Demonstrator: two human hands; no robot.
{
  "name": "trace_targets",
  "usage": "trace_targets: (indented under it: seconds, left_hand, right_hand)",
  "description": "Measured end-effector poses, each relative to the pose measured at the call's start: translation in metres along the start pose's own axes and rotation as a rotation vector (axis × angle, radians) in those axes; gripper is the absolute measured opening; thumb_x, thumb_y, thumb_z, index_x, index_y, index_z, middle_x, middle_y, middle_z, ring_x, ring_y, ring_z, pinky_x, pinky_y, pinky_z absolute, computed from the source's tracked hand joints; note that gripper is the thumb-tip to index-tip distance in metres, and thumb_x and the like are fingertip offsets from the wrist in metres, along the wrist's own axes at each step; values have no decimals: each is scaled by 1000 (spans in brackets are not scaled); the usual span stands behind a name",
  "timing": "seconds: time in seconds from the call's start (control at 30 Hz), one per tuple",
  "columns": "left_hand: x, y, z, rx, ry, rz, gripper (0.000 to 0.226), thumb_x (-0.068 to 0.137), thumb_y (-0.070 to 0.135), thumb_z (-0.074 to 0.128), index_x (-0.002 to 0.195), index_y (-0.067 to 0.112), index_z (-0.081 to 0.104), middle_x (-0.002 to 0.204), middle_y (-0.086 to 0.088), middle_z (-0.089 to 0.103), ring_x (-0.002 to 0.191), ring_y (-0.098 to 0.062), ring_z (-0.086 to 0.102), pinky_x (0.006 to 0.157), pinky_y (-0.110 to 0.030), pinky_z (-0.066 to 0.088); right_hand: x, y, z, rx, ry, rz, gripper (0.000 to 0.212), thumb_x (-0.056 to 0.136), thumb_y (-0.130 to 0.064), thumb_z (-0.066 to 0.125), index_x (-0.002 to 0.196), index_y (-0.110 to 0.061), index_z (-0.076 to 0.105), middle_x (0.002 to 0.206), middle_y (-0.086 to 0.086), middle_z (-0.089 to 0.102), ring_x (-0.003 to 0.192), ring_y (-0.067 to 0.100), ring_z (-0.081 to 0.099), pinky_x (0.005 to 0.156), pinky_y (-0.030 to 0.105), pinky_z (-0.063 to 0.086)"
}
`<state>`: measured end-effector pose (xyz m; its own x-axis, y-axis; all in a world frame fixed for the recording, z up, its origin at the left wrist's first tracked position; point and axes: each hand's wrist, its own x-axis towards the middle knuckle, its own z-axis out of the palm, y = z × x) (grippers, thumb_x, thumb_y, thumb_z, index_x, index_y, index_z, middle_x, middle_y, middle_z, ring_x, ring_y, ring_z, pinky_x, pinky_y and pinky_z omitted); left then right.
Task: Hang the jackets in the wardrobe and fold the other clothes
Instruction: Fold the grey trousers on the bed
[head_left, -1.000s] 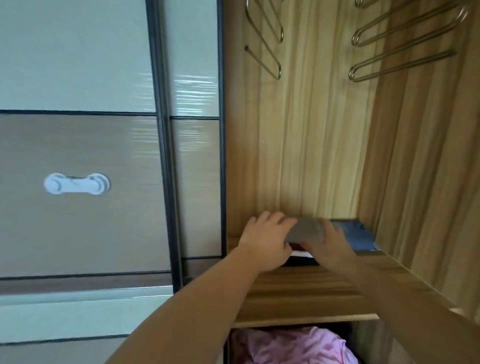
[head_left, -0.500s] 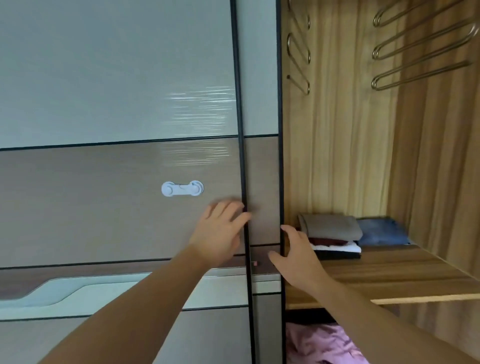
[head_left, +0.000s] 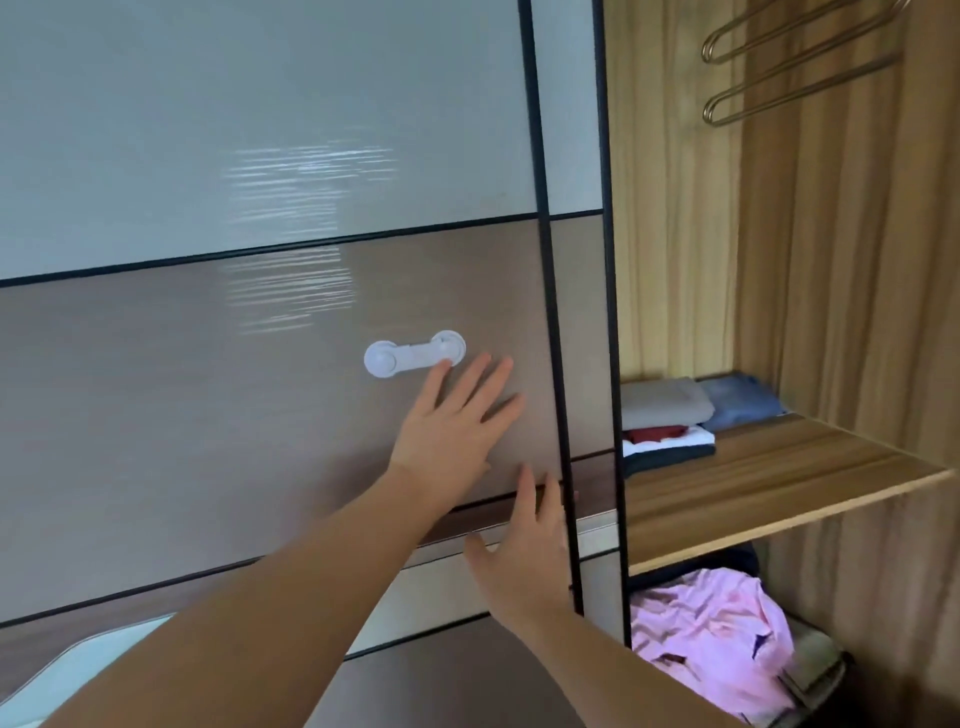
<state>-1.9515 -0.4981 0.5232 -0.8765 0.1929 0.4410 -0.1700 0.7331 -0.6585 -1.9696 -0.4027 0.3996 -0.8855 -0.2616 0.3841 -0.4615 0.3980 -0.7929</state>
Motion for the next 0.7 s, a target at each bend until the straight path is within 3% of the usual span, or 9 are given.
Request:
trace_targets:
  seconds: [0.17,0.33,0.53,0.7]
  left_hand:
    - [16,17,-7,-25,8,5,78,92,33,57,153,26,8,161,-7,-16,148,-27,-13,115,-54,-10]
    - [46,43,-19,-43,7,23,70,96,22,48,154,25,9,162,-8,-15,148,-29,-13,115,-55,-10]
    - [92,81,-33,-15,36,80,64,97,25,45,153,24,12,162,-8,-10,148,-31,-10,115,-57,-5]
    - [138,120,-46,-4,50,112,65,96,24,45,152,24,12,162,-9,-10,148,-30,-10,115,-57,-3]
  right_hand:
    - [11,15,-2,51,66,67,95,86,-37,64,153,-34,-4,160,-5,-16,149,23,4,110,38,31]
    - [27,35,-27,96,104,106,97,84,-28,66,153,-35,-1,161,-7,-17,149,18,8,94,26,31]
    - [51,64,-73,77,131,154,97,83,-29,66,153,-35,-2,161,-8,-12,142,19,28,82,26,37]
    - [74,98,-116,72,178,155,98,83,-35,68,153,-34,-1,161,-10,-9,145,13,19,83,21,34]
